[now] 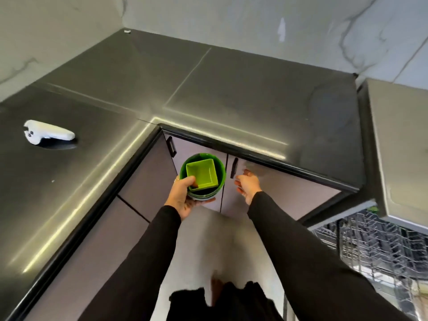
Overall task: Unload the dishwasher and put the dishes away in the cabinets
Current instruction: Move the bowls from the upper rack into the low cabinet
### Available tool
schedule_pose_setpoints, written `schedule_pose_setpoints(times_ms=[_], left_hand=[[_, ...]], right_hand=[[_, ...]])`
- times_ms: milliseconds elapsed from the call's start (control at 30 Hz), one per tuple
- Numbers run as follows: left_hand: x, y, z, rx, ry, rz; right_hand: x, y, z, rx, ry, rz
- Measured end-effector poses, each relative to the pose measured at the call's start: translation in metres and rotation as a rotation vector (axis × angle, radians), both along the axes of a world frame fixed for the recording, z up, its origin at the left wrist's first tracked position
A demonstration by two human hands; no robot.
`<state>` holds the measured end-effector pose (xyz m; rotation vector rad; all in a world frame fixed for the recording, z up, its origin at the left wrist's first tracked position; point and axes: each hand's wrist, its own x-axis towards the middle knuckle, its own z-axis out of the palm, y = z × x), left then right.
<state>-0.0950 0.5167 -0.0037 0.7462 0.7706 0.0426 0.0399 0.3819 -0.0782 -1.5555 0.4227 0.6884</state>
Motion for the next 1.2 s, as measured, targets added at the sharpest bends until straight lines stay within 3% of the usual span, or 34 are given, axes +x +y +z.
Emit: schedule_pose_setpoints(times_ms=[233, 433, 600, 833, 1200], left_hand=[[0.019, 0.021, -0.016, -0.047, 0.023, 0.025], [0.022, 0.024, -0.024, -0.063, 0.043, 0.013], [0.015, 0.02, -0.025, -0.081, 0.015, 0.02], [-0.026, 0.018, -0.018, -0.078, -0.006, -0.005], [-0.082, 0.002, 0.003, -0.052, -0.015, -0.139]], right_hand=[[0.038, 0.032, -0.026, -0.093, 0.075, 0.273], [0.047, 0.049, -0.041, -0.31, -0.106, 0.268], [-0.018, 0.032, -0.029, -0.313, -0.193, 0.219], [-0.115, -0.027, -0.024, -0.348, -0.253, 0.326], [-0.233, -0.112, -0.013, -0.402, -0.279, -0.069]])
